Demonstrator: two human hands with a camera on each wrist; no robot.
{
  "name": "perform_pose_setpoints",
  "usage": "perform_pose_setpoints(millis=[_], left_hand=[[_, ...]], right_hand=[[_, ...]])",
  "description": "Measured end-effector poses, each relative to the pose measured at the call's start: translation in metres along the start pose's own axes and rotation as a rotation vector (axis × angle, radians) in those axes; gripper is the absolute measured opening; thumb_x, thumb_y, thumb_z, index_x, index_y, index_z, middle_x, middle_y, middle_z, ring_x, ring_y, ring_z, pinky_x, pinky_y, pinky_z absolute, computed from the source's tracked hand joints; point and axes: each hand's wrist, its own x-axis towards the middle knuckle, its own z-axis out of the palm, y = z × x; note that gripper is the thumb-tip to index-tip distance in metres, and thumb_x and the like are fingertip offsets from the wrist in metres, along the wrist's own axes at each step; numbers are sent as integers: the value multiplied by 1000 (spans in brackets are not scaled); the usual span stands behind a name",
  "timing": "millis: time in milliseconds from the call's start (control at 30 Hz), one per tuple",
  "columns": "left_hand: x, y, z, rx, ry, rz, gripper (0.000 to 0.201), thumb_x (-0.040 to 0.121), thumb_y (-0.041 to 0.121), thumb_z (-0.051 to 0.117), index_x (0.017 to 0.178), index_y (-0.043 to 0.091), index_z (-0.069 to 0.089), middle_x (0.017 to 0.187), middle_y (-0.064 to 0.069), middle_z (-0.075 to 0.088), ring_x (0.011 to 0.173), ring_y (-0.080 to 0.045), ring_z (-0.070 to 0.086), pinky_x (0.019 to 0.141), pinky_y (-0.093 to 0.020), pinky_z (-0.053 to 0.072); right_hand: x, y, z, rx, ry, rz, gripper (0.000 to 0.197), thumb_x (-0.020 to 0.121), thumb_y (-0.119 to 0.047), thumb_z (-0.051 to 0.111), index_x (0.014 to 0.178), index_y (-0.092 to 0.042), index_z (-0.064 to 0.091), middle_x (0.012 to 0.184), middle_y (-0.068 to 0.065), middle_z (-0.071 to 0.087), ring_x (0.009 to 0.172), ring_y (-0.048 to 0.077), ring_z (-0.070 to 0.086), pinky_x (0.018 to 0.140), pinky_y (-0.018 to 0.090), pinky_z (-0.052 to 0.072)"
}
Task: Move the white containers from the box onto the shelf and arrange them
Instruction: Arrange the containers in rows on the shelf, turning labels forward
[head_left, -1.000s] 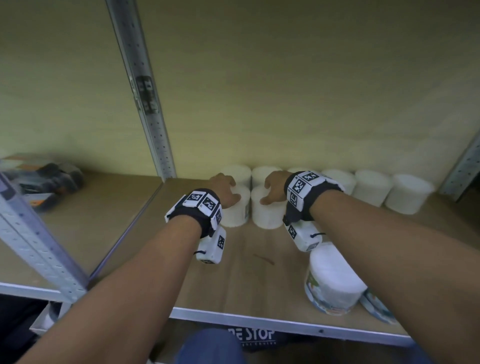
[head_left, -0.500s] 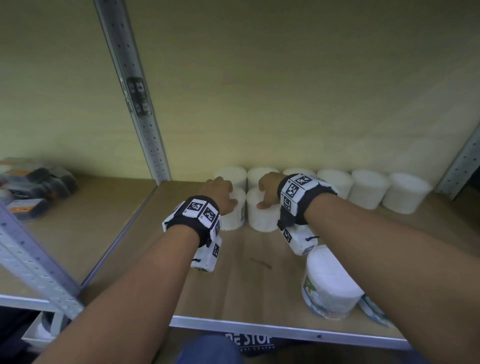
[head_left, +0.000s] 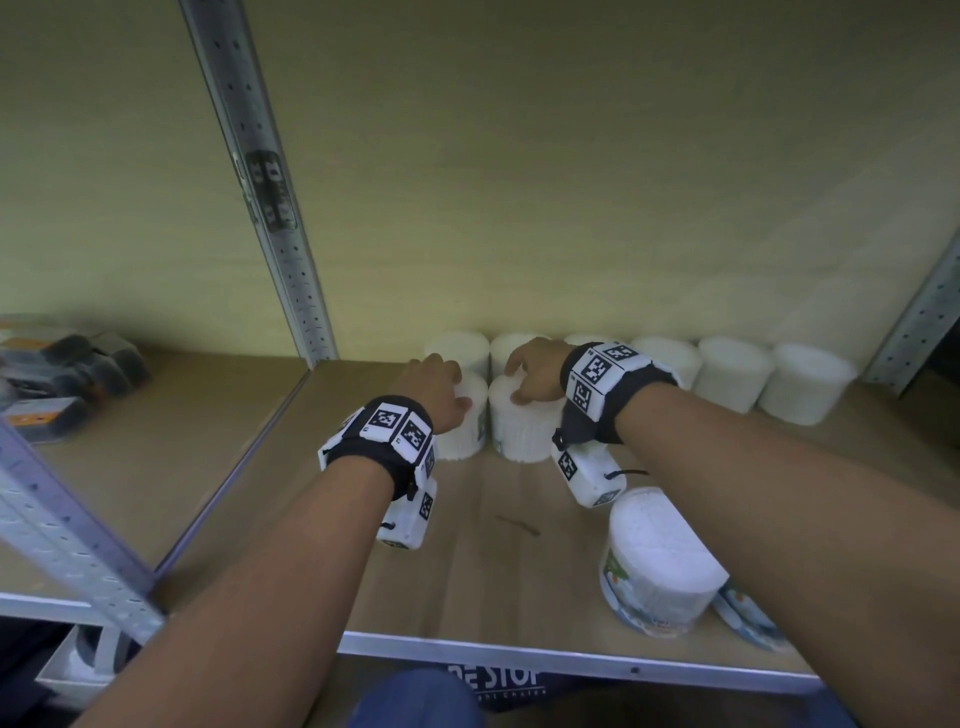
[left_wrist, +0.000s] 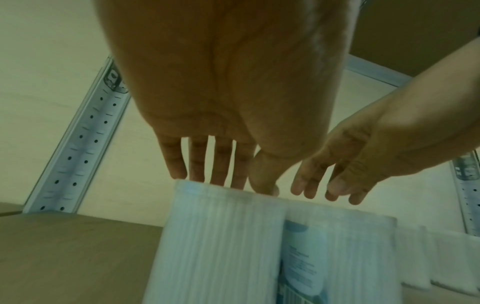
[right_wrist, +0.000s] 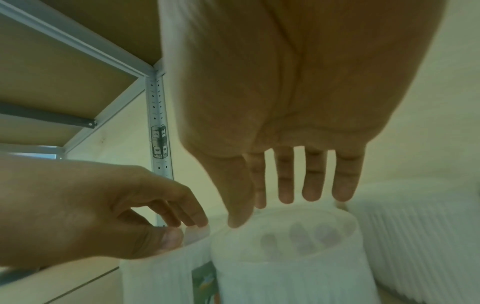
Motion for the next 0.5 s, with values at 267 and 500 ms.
perform_pose_setpoints(millis=[267, 500], left_hand=[[0, 0, 1, 12, 5, 12, 47, 95, 37, 49, 136, 14, 45, 139, -9, 44, 125, -29, 45, 98, -36, 39], [1, -2, 3, 13, 18, 23, 47, 94, 38, 49, 135, 15, 46, 137, -8, 45, 124, -29, 45, 98, -37, 39]], right_hand=[[4, -3, 7, -75, 7, 85, 67, 89, -48, 57, 139, -6, 43, 142, 11, 47, 129, 26, 49, 104, 32, 41], [-1, -3, 2, -74, -38, 31, 60, 89, -27, 64, 142, -9, 41, 145, 10, 42, 130, 26, 48, 103, 30, 41]])
